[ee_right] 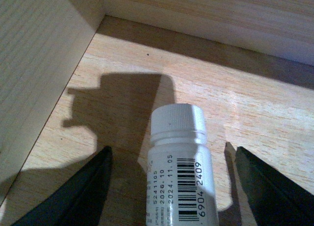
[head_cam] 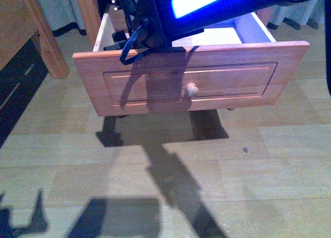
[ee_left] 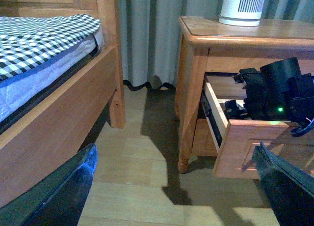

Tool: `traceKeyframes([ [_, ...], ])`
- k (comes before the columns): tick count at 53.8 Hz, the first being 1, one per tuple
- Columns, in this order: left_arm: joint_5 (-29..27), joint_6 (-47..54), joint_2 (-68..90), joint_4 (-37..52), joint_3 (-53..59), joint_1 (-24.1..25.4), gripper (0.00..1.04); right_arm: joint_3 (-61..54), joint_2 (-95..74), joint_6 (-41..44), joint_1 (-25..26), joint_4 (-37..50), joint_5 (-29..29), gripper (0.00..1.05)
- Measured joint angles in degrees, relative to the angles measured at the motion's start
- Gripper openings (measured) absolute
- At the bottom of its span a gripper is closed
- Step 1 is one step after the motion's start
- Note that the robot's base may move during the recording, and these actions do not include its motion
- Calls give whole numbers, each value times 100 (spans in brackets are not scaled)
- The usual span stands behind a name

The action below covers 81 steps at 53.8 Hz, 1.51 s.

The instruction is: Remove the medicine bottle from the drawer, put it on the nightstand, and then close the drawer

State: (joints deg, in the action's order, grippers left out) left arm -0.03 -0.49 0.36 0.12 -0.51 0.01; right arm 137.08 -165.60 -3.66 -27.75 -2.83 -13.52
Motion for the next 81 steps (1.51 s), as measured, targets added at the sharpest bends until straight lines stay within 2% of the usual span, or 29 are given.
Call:
traceKeyframes([
  [8,0,2,0,0,0,0,98,-442,205,4,13,289,7,34],
  [12,0,0,0,0,0,0,98,-734,354,9,28,474,11,30],
  [25,-2,2,0,0,0,0,98,-2514,1467,46,238,1493,133,29],
  [40,0,2,0,0,0,0,98,-4087,3126,-85,232,1698,669,29],
  [50,0,2,0,0,0,0,98,-4653,3810,-138,282,1751,894,29],
  [65,0,2,0,0,0,0,98,-4295,4411,13,522,1801,951,29],
  [71,0,2,0,0,0,0,98,-3720,4350,201,684,1687,848,29],
  [81,0,2,0,0,0,0,98,-2111,3567,625,970,1220,654,29],
])
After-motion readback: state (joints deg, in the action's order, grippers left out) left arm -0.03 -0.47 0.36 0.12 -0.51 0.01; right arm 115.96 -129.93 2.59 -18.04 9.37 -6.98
